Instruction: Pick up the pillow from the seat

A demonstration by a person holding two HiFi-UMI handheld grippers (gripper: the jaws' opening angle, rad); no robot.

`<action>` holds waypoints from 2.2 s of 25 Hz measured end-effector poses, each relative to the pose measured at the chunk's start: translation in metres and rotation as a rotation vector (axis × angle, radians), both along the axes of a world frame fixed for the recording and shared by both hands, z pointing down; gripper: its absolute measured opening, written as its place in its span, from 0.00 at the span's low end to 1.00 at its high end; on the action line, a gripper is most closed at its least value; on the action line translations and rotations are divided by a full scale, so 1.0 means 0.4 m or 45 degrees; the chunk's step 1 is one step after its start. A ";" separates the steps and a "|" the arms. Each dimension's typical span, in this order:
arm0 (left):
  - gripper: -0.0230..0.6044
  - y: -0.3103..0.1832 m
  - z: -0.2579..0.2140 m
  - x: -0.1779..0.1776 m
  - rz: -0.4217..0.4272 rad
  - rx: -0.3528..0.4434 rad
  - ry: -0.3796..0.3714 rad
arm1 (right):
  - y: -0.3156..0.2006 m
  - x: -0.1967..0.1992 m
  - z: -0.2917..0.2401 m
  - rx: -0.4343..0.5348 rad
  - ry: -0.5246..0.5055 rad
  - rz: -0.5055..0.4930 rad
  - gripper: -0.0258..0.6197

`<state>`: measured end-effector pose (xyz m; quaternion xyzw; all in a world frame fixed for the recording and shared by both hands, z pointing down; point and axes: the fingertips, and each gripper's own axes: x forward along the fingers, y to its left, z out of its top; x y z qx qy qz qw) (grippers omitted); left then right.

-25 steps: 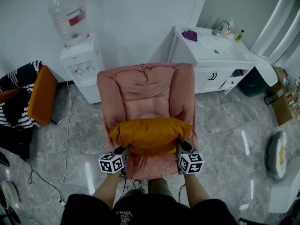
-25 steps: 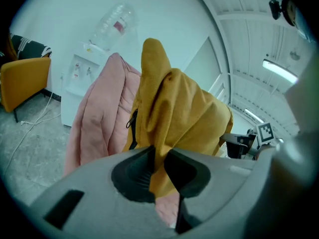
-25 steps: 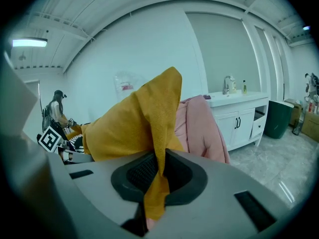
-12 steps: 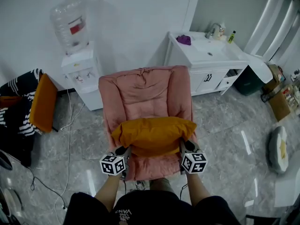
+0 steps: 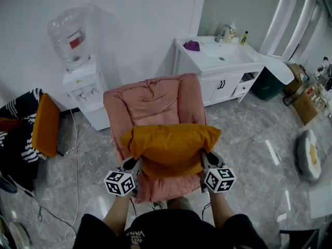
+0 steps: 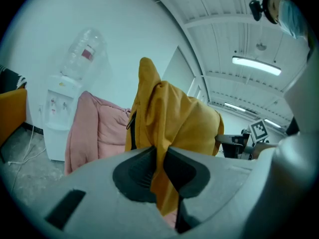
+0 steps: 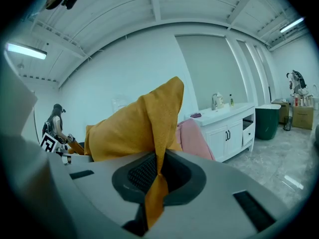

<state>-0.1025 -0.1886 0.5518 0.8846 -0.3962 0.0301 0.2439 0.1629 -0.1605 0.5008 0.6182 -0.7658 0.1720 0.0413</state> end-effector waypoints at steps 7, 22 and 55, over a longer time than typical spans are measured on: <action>0.11 -0.004 -0.175 0.025 0.035 0.173 0.055 | 0.043 0.030 -0.145 0.150 -0.062 0.053 0.07; 0.11 -0.019 -0.438 0.031 0.009 0.389 0.146 | 0.076 0.042 -0.357 0.361 -0.122 0.046 0.07; 0.11 -0.078 -0.490 0.059 -0.008 0.430 0.132 | 0.022 0.071 -0.392 0.382 -0.100 0.061 0.06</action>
